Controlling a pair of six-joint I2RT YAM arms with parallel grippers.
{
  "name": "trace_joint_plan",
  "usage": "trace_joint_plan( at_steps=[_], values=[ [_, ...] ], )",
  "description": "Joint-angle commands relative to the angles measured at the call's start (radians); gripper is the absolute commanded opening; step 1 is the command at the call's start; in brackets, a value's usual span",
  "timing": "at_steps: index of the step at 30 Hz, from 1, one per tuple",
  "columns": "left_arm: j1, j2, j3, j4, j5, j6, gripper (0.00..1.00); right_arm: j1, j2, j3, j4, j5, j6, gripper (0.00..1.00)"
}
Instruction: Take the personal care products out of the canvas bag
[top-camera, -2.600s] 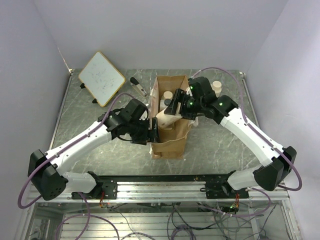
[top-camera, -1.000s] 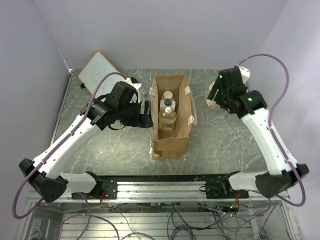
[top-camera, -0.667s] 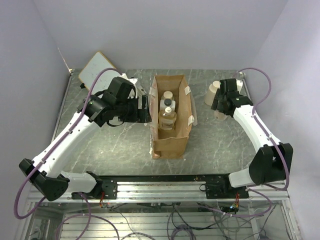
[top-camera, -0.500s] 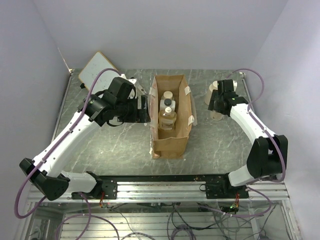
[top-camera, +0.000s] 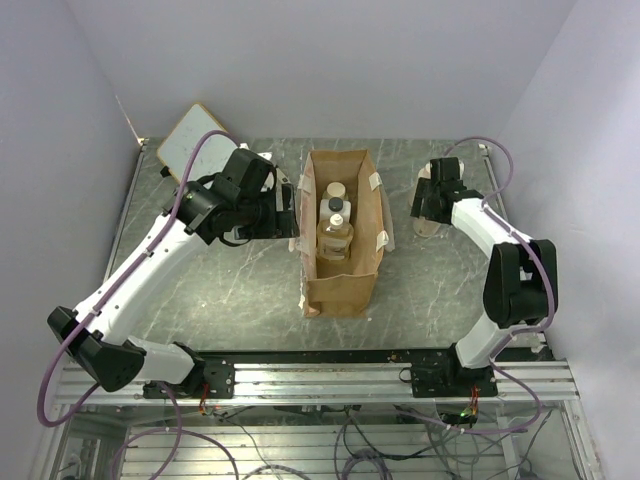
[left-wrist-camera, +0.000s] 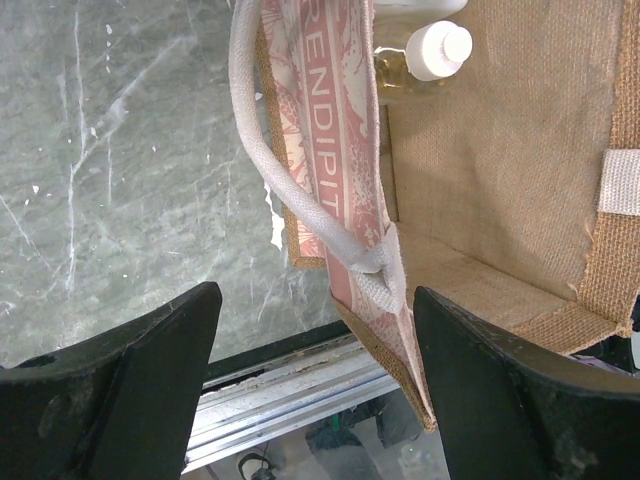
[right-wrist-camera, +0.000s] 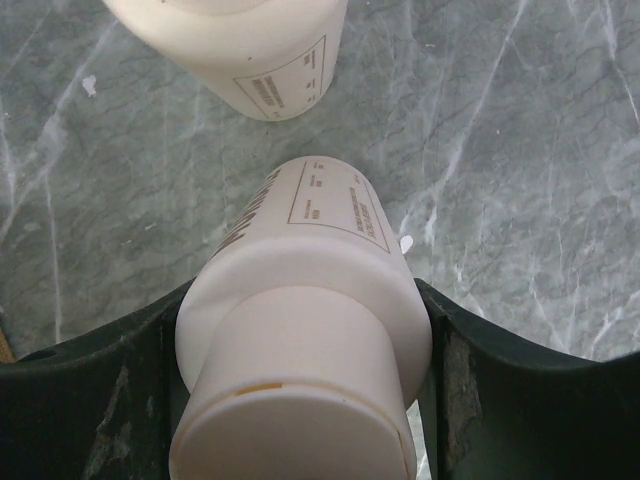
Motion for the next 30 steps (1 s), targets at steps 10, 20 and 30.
trace_joint_plan(
  at_steps=[10, 20, 30],
  values=[
    [0.007, -0.011, 0.011, -0.001, 0.020, 0.023, 0.88, -0.027, 0.089, 0.153, -0.051, -0.024, 0.007, 0.74],
    [0.008, -0.041, -0.047, 0.048, 0.103, 0.060, 0.89, -0.028, -0.094, 0.086, -0.170, -0.019, 0.019, 1.00],
    [0.007, -0.032, -0.117, 0.161, 0.257, 0.032, 0.89, 0.144, -0.263, 0.174, -0.433, -0.091, 0.003, 1.00]
  ],
)
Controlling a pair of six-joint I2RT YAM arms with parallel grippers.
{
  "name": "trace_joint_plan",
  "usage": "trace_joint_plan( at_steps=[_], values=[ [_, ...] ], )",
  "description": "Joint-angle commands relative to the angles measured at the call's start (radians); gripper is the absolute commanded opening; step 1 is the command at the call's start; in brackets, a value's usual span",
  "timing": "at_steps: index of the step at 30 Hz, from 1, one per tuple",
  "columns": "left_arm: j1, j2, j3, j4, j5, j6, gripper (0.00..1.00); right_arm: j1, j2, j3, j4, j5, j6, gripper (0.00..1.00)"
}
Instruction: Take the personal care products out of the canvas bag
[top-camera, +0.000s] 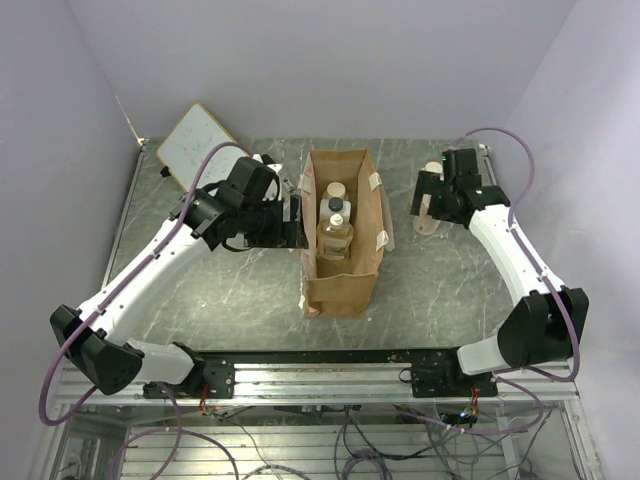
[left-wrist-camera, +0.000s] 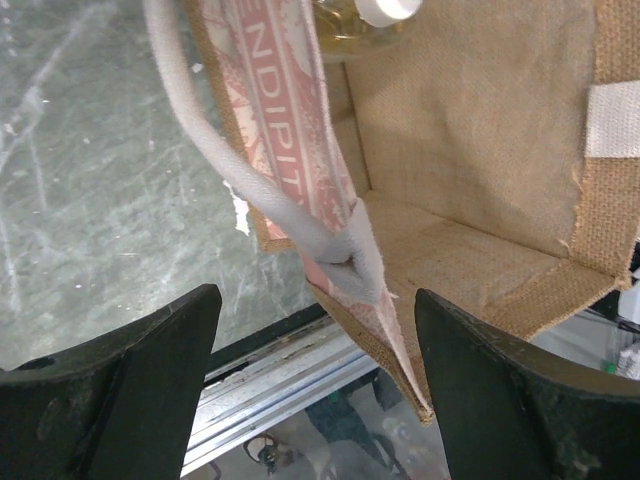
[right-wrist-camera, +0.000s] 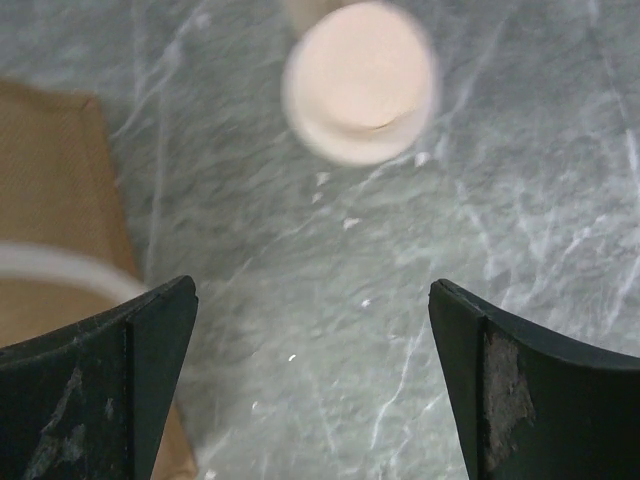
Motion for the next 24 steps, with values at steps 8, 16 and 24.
trace_joint_plan(
  at_steps=[8, 16, 24],
  values=[
    [0.005, -0.050, -0.079, 0.119, 0.173, -0.022, 0.90, 0.489, 0.098, 0.554, -0.442, 0.191, 0.116, 1.00],
    [0.005, -0.120, -0.010, 0.045, 0.073, 0.023, 0.90, 0.675, 0.374, 0.899, -0.574, 0.271, 0.272, 1.00],
    [0.005, -0.169, 0.035, -0.017, -0.026, 0.028, 0.90, 0.675, 0.369, 0.714, -0.430, 0.296, 0.375, 0.87]
  ],
)
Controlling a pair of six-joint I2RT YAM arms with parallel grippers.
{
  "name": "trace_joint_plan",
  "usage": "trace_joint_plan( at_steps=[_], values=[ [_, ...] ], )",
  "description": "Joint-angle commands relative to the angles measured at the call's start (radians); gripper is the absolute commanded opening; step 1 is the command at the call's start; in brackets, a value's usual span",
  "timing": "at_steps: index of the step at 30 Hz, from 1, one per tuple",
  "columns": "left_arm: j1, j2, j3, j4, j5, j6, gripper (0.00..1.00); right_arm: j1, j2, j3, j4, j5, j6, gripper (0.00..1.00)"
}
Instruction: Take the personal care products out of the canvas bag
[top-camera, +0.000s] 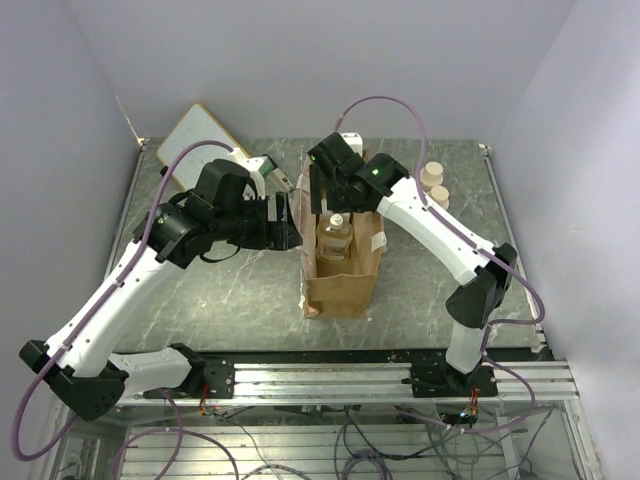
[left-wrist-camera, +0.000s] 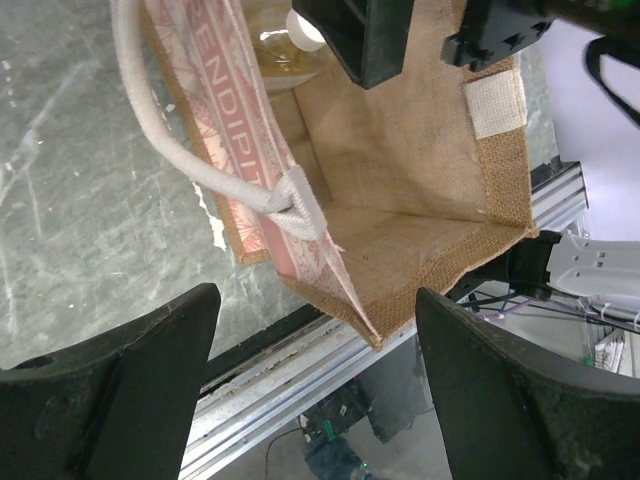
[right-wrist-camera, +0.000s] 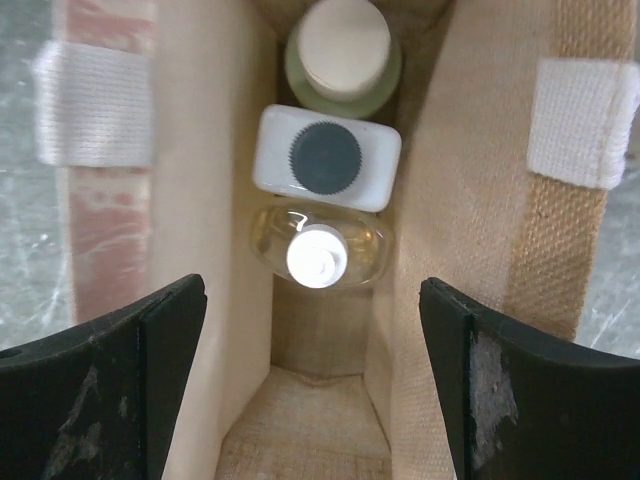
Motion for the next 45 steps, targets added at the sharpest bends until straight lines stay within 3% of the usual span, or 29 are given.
trace_joint_plan(
  at_steps=[1, 26, 45],
  values=[
    [0.005, -0.029, 0.053, -0.070, -0.091, 0.019, 0.91, -0.005, -0.033, -0.086, 0.068, 0.053, 0.073, 0.85],
    [0.006, -0.023, 0.082, -0.063, -0.112, 0.015, 0.90, -0.093, 0.194, -0.092, 0.137, -0.048, 0.036, 0.96],
    [0.008, -0.001, 0.108, -0.086, -0.123, 0.052, 0.91, -0.119, 0.220, -0.164, 0.210, -0.079, 0.067, 0.88]
  ],
)
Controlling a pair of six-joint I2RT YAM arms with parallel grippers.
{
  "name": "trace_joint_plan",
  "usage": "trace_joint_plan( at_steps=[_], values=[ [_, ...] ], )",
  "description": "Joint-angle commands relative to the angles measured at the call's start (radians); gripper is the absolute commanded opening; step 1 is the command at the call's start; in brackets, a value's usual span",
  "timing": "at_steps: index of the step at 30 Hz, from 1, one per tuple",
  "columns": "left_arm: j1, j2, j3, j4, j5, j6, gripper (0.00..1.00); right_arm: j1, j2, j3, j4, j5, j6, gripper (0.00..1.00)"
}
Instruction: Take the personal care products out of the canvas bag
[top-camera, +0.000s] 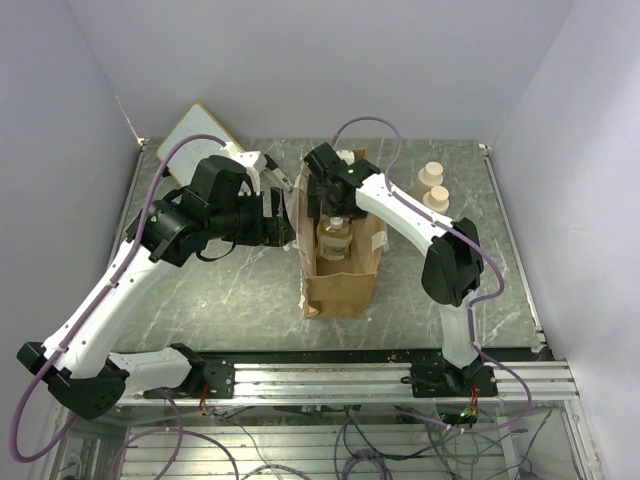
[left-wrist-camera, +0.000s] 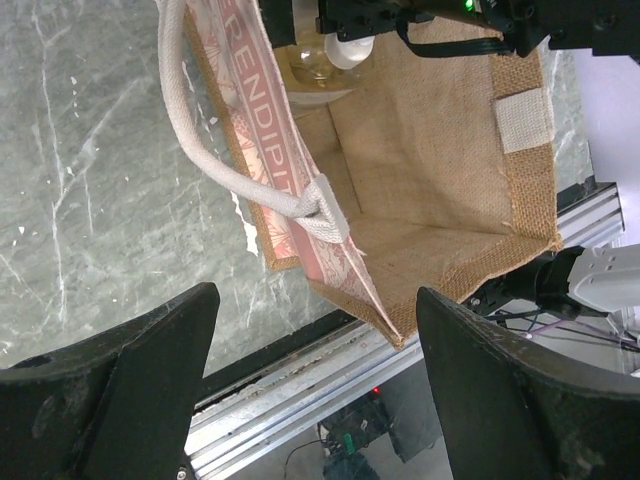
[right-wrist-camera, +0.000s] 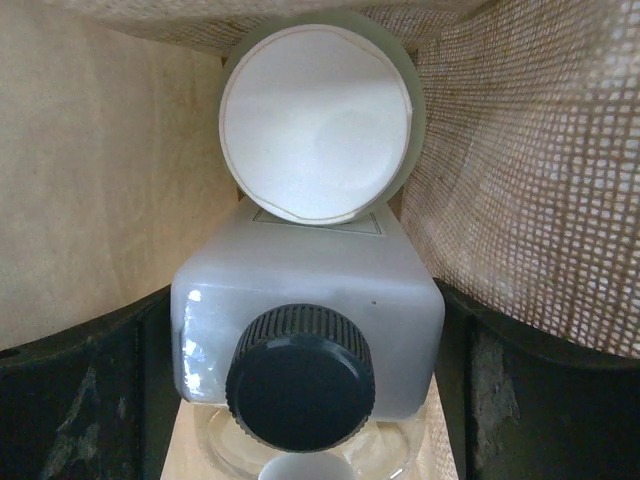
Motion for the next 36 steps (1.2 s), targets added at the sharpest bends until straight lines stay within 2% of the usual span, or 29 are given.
trace_joint_plan(
  at_steps=[1, 6, 14, 16, 29, 33, 36],
  values=[
    [0.008, 0.007, 0.045, -0.018, -0.016, 0.031, 0.91, -0.011, 0.006, -0.038, 0.040, -0.007, 0.028, 0.87],
    [0.011, 0.011, 0.053, -0.026, -0.015, 0.038, 0.91, -0.012, 0.002, -0.025, 0.039, -0.010, 0.026, 0.80],
    [0.015, 0.014, 0.074, -0.036, -0.017, 0.053, 0.91, -0.015, -0.067, 0.024, 0.058, -0.042, 0.017, 0.49],
    [0.016, 0.014, 0.072, -0.034, -0.013, 0.054, 0.91, -0.015, -0.086, 0.042, 0.053, -0.048, 0.024, 0.44],
    [0.016, 0.015, 0.050, -0.012, 0.026, 0.055, 0.91, -0.023, -0.238, 0.077, 0.052, -0.063, 0.089, 0.25],
    [0.016, 0.006, 0.033, -0.001, 0.034, 0.049, 0.91, -0.046, -0.311, 0.026, 0.089, -0.133, 0.138, 0.20],
    [0.017, 0.005, 0.020, 0.012, 0.053, 0.045, 0.90, -0.073, -0.393, -0.053, 0.185, -0.211, 0.178, 0.18]
  ],
)
